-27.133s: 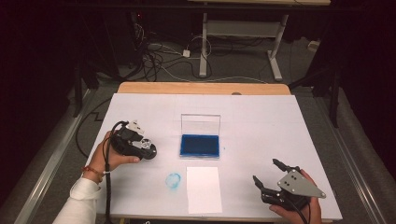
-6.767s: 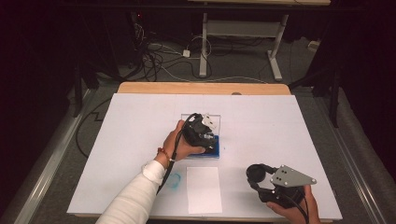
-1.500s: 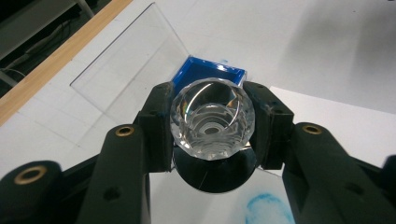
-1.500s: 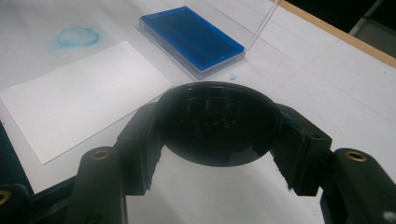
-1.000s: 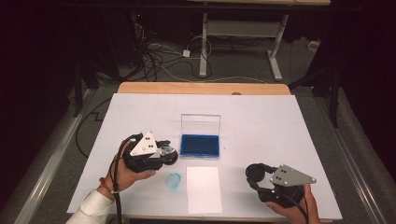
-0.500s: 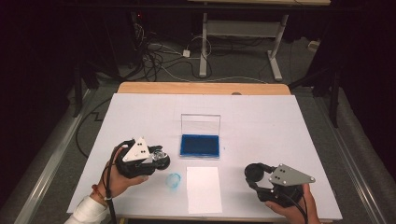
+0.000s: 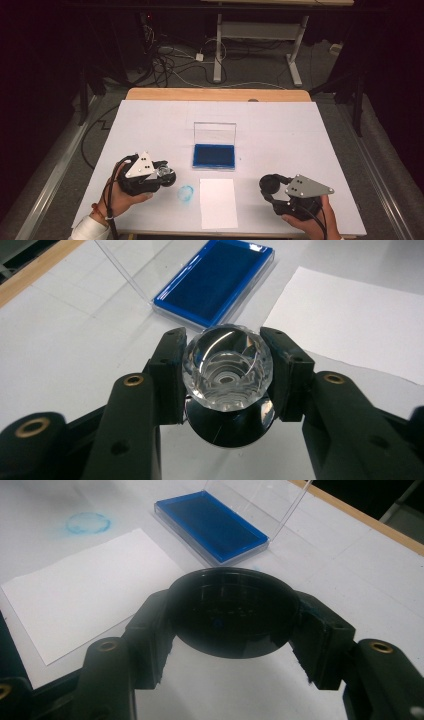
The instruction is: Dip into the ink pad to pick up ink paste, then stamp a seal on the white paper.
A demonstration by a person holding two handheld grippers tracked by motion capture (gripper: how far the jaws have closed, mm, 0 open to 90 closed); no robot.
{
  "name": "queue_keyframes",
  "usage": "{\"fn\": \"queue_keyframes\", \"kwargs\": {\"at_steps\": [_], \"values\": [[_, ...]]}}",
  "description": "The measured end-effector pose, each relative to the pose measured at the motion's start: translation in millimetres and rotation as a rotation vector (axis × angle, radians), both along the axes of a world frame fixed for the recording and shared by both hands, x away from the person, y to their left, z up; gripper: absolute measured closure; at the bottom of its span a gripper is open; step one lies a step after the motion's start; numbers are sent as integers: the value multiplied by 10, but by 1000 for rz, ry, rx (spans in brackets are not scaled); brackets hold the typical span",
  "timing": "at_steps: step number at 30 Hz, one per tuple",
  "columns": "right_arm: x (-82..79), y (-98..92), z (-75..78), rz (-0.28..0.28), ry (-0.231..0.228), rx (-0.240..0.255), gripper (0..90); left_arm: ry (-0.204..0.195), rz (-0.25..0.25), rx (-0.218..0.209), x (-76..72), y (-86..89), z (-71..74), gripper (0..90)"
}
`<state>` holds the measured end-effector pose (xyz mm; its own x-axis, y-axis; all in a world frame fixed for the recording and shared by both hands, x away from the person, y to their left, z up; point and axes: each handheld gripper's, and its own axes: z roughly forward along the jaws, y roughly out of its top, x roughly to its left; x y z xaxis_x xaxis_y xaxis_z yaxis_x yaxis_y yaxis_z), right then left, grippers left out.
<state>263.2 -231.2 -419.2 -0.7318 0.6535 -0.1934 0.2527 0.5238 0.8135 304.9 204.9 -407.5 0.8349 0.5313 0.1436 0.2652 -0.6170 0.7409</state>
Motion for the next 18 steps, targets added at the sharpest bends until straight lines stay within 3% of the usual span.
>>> {"fn": "queue_keyframes", "kwargs": {"at_steps": [18], "values": [[5, -4, -7, 3, 0, -3, 387, -1, -9, -6, -47, -3, 68, 544]]}}
